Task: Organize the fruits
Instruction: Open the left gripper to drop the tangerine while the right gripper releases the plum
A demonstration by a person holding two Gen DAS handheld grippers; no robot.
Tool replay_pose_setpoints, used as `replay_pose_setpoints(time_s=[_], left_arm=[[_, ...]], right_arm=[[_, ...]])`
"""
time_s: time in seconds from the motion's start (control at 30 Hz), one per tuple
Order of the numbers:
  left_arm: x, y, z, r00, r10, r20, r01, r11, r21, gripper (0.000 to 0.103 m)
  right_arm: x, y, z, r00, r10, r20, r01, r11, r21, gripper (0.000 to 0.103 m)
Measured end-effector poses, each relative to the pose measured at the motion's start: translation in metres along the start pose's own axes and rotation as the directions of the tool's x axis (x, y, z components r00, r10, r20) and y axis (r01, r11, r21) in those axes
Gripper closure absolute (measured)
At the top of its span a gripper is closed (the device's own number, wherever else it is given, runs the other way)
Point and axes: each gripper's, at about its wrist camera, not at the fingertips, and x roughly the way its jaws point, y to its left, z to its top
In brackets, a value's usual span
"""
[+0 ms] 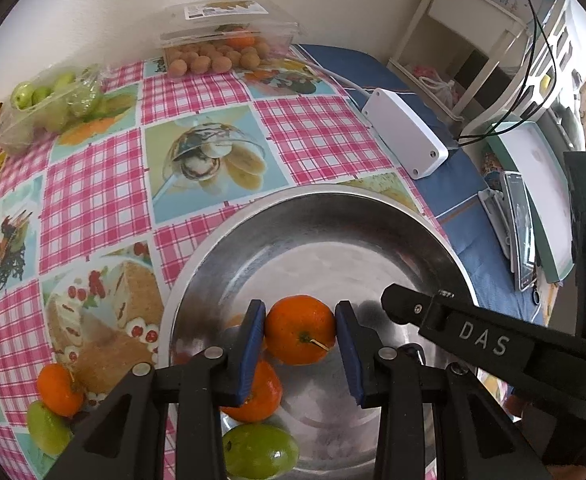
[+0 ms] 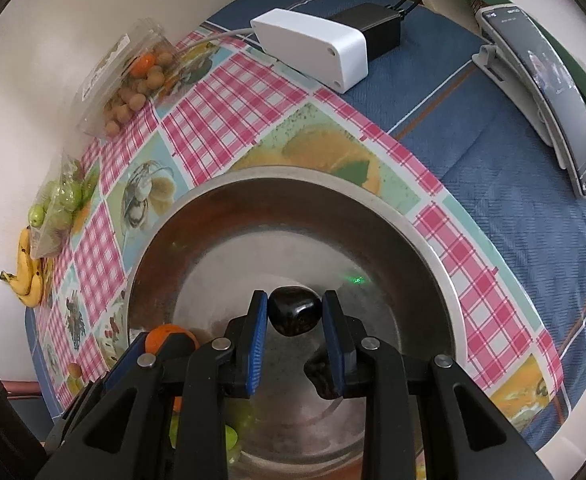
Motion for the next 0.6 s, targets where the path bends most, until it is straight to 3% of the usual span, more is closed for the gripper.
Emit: replay_pose_setpoints(time_s=[0.6], left_arm=[[0.0098, 0.0023, 0.0019, 1.000, 0.004, -0.026, -0.004, 1.000, 0.002, 0.064]], right_arm=[[0.0084, 0.0025, 0.0010, 0.999, -0.029, -0.013, 0.029, 1.000, -0.002, 0.073]])
